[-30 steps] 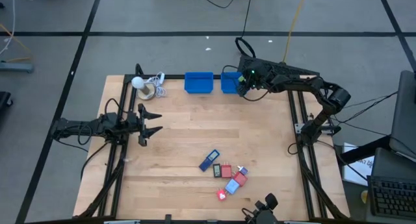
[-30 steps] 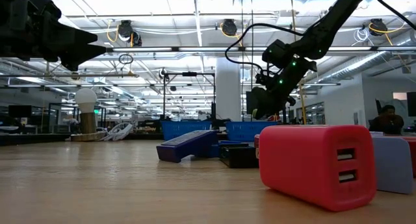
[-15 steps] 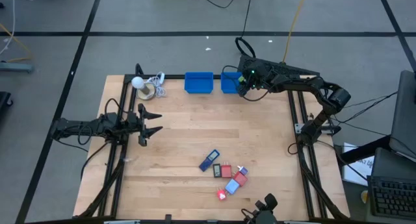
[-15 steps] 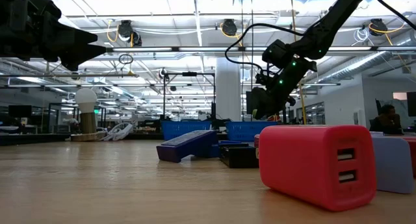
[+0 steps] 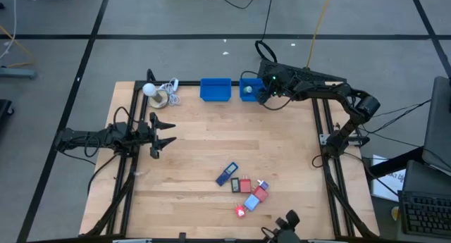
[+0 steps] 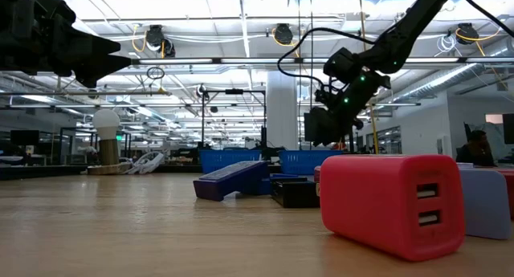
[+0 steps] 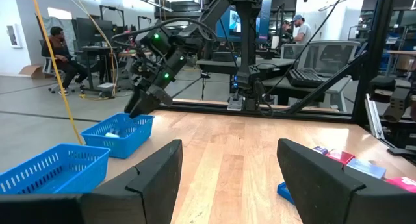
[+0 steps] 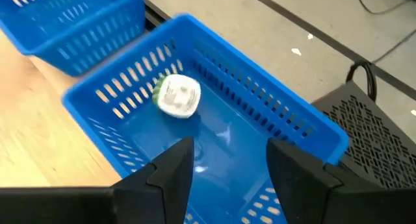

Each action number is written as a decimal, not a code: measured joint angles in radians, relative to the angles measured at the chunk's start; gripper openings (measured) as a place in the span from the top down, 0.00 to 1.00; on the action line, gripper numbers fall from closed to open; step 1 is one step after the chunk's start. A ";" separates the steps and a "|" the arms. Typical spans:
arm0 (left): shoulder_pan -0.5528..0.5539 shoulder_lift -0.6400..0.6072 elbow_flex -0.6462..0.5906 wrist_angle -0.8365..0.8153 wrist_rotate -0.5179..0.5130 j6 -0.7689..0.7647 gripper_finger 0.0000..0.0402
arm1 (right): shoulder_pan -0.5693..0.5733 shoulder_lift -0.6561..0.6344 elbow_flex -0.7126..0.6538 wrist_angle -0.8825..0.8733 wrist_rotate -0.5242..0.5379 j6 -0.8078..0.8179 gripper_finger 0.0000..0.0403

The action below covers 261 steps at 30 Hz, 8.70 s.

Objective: Pick & Place Office items
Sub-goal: Put the blue charger adapter into the right blue bin

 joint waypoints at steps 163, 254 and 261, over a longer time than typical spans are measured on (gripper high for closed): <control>0.000 0.000 0.000 0.000 0.000 0.000 0.36 | 1.357 0.132 0.084 -0.606 0.336 0.952 0.66; 0.000 0.000 0.000 0.000 0.000 0.000 0.36 | 1.019 -0.295 -0.418 -0.001 0.672 0.460 0.68; 0.000 0.000 0.000 0.000 0.000 0.000 0.36 | 0.821 -0.312 -0.567 0.397 0.458 0.205 0.68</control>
